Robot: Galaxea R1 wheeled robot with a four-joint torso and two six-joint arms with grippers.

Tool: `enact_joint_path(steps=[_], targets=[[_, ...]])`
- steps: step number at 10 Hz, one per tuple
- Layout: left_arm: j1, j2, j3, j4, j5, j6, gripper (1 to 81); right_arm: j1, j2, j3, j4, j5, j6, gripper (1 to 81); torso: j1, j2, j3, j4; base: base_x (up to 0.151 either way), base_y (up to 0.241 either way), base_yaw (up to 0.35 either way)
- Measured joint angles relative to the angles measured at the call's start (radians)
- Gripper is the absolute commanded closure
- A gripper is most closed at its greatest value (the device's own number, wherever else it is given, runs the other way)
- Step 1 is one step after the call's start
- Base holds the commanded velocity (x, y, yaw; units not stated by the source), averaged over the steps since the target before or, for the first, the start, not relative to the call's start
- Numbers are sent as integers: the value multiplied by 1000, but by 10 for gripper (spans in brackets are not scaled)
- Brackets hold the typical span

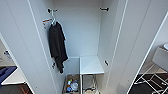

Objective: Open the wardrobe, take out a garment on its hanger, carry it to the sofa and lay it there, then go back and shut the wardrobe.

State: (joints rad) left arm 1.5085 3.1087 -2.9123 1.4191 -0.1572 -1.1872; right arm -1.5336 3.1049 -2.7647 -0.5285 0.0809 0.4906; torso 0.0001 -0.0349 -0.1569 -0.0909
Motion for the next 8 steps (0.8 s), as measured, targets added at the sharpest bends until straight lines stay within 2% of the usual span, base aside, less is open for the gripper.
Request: enact_joint_path(steps=[2, 8], targets=[[6, 0, 0, -1, -2, 0, 10, -3, -1, 0, 0, 0, 0, 10, 2, 0, 0, 0, 88, 0, 0], [7, -11, 1, -51, 0, -14, 10, -3, -2, 0, 0, -1, 0, 10, 2, 1, 0, 0, 0, 0, 0]])
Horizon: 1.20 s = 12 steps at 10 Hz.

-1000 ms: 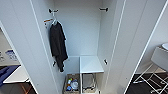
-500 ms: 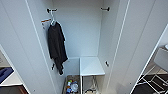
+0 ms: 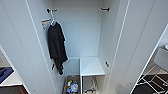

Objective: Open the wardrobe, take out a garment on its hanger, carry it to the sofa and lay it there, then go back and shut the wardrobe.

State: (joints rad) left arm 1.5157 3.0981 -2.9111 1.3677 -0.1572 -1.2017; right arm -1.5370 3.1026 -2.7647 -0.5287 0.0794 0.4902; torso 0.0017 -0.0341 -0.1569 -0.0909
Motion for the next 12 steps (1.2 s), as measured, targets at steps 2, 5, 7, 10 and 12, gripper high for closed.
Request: enact_joint_path(steps=[2, 5, 7, 10, 12], targets=[[1, -17, 0, -54, 1, -36, 10, 0, 0, 0, 0, 0, 0, 10, 0, 0, 0, 0, 0, 0, 0], [41, -29, 0, -99, 4, -51, 10, 6, 0, 0, 0, 0, -1, 10, 0, 0, 0, 0, 0, 0, 0], [48, -58, 17, -70, -86, -17, 10, 4, 0, 0, 0, -1, 0, 10, 0, 0, 0, 0, 0, 0, 0], [41, -98, 17, 56, -224, -24, 10, 5, 0, 0, 0, -1, 0, 10, 0, 0, 0, 0, 0, 0, 0], [46, -80, 23, 96, -144, -91, 10, 5, -2, 0, 0, -1, 0, 10, 0, 0, 0, 0, 0, 0, 0]])
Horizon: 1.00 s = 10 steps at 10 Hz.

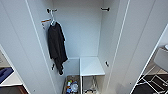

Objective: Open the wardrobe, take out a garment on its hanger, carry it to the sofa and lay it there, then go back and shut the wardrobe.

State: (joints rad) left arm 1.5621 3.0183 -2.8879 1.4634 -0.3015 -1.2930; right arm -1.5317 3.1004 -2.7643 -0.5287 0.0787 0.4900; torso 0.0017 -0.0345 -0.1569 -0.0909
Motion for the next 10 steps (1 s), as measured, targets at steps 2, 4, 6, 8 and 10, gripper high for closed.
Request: enact_joint_path(steps=[2, 4, 6, 8, 10], targets=[[9, 36, 0, -65, 184, 9, 10, 0, -3, 0, 0, 0, 0, 10, 0, 0, 0, 0, 0, 0, 0], [9, 74, 1, -192, 283, 163, 10, 0, -3, 0, 0, 0, 0, 10, 0, 0, 0, 0, 0, 0, 0], [7, 79, 3, -460, 332, 504, 10, 0, -3, 0, 0, 0, 0, 10, 0, 0, 0, 0, 0, 0, 0], [3, 77, 3, -751, 333, 856, 10, 1, 0, 1, 0, 0, 0, 10, 0, 0, 0, 0, 0, 0, 0], [-7, 80, 14, -1108, 348, 1091, 10, 14, 1, 1, 0, -4, -3, 10, 0, 0, 0, 0, 0, 0, 0]])
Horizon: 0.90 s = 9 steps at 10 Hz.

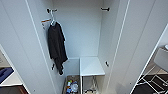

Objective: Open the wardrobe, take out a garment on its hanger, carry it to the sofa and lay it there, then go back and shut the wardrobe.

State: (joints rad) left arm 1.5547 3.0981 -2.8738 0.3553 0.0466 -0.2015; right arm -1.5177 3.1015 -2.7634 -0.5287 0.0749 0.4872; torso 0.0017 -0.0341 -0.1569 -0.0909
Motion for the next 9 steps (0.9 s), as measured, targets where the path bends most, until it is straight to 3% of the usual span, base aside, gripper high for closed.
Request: enact_joint_path(steps=[2, 3, 6, 9], targets=[[-31, 3, 12, -243, -44, 198, 10, 14, -10, 13, -2, 3, -4, 10, 0, 0, 0, 0, 0, 0, 0], [-59, 2, 20, -285, -52, 251, 10, 10, -23, 36, -8, 4, -5, 10, 0, 0, 0, 0, 0, 0, 0], [-74, -42, 131, -296, -64, 258, 10, 21, -126, 196, -15, 18, -7, 10, 0, 0, 0, 0, 0, 0, 0], [-91, -231, 395, -298, -82, 258, 10, 59, -337, 363, -15, 32, -3, 10, 0, 0, 0, 0, 0, 0, 0]])
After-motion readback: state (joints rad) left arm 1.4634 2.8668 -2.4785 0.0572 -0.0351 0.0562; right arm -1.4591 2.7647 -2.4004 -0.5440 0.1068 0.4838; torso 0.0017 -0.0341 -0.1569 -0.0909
